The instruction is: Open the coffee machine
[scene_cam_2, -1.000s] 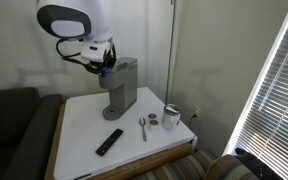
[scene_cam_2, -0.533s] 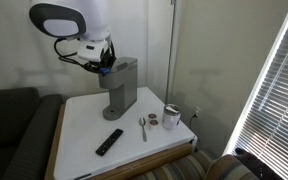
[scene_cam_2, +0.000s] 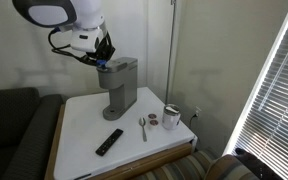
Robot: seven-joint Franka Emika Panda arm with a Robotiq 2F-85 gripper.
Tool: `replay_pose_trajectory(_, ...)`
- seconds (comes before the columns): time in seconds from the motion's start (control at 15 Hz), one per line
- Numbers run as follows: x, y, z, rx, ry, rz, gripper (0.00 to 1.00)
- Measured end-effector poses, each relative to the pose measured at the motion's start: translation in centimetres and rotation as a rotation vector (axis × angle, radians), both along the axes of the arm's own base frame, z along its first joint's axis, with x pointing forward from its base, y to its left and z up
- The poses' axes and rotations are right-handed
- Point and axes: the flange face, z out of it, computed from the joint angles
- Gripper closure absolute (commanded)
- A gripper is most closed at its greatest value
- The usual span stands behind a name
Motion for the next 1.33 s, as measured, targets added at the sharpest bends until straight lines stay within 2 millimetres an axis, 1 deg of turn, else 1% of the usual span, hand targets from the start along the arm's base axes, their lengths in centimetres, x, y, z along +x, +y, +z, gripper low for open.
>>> replay_pose_trajectory(0.13, -0.1, 0.0, 0.1, 0.001, 0.000, 0.000, 1.00)
replay_pose_trajectory(0.47, -0.7, 0.2, -1.3, 0.022, 0.053, 0.006, 1.00)
replay_pose_trajectory(0.8, -0.7, 0.2, -1.6, 0.027, 0.066, 0.010, 1.00)
replay_pose_trajectory(1.07, -0.2, -0.1, -2.2, 0.035, 0.084, 0.016, 1.00)
replay_pose_trajectory(1.33, 0.9, -0.5, -3.0, 0.046, 0.105, 0.032, 1.00)
